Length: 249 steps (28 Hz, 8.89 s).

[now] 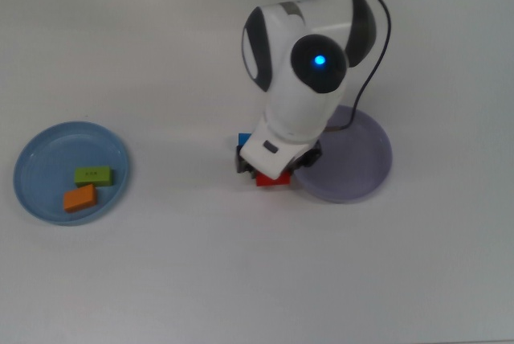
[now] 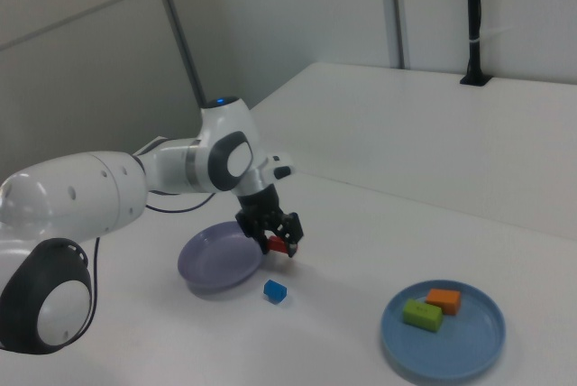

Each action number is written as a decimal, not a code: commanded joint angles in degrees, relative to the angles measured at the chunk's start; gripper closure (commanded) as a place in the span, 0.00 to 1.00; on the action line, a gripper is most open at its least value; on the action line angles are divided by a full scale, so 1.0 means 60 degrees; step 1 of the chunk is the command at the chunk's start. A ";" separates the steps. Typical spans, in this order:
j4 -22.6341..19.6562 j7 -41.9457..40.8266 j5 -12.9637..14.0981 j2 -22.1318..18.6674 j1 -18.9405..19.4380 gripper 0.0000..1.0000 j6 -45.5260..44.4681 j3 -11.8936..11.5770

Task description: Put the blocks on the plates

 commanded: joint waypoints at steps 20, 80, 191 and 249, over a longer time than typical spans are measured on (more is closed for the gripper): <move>-0.0406 0.1536 -0.0271 -0.0526 0.1000 0.00 -0.0588 0.0383; -0.0100 0.0467 -0.0668 -0.0379 0.0488 1.00 -0.2126 -0.0671; 0.0107 -0.0837 0.1208 -0.5785 0.0370 0.00 -0.6784 -0.1580; 0.0179 -0.0105 0.1677 -0.5785 0.0488 0.00 -0.6696 -0.1287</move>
